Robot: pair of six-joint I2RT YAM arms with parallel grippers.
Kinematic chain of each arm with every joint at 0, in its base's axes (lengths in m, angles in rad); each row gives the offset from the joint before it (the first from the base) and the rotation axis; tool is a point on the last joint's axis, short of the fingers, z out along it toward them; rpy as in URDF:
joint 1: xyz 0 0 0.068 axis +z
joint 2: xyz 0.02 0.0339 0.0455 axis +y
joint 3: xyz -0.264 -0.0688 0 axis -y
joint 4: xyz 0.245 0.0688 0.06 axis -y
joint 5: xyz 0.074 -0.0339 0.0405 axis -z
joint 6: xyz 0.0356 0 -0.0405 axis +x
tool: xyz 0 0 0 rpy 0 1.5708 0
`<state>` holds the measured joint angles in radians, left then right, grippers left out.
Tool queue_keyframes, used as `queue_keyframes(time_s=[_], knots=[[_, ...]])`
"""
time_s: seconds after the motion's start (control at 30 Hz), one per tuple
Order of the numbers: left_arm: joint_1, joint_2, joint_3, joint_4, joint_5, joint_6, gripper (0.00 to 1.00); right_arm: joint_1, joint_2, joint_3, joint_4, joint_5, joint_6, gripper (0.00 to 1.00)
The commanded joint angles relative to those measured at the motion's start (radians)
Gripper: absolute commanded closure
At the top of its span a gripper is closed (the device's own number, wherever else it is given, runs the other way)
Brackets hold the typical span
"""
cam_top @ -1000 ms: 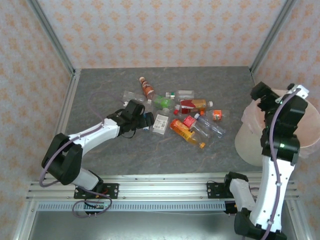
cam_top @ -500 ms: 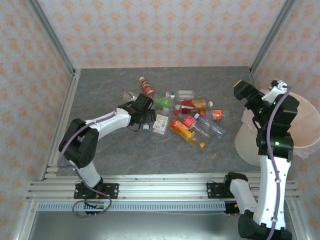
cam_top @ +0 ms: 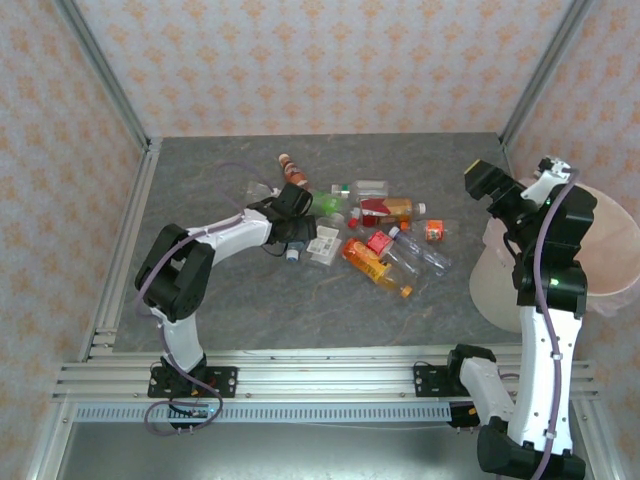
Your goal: Put the plastic bottles in the bin
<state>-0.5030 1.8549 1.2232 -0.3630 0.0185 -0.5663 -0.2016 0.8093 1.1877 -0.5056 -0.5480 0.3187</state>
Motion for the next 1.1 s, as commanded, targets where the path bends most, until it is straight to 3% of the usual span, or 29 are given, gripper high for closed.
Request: queue_keyframes(time_s=[0.0, 0.27, 0.5, 0.83, 1.07], knots=[[0.005, 0.049, -0.012, -0.030, 0.002, 0.027, 0.19, 0.029, 0.004, 0.004, 0.019, -0.070, 0.027, 0.01], [0.004, 0.091, -0.047, 0.021, 0.021, 0.019, 0.26, 0.224, 0.060, -0.003, 0.018, -0.003, -0.041, 0.01], [0.003, 0.061, -0.082, 0.051, 0.019, 0.026, 0.37, 0.333, 0.124, 0.007, 0.048, 0.059, -0.058, 0.01], [0.004, -0.072, -0.116, 0.067, 0.012, 0.055, 0.46, 0.453, 0.196, 0.008, 0.047, 0.157, -0.097, 0.01], [0.001, -0.218, -0.217, 0.186, 0.072, 0.084, 0.55, 0.503, 0.249, -0.022, 0.087, 0.202, -0.057, 0.01]])
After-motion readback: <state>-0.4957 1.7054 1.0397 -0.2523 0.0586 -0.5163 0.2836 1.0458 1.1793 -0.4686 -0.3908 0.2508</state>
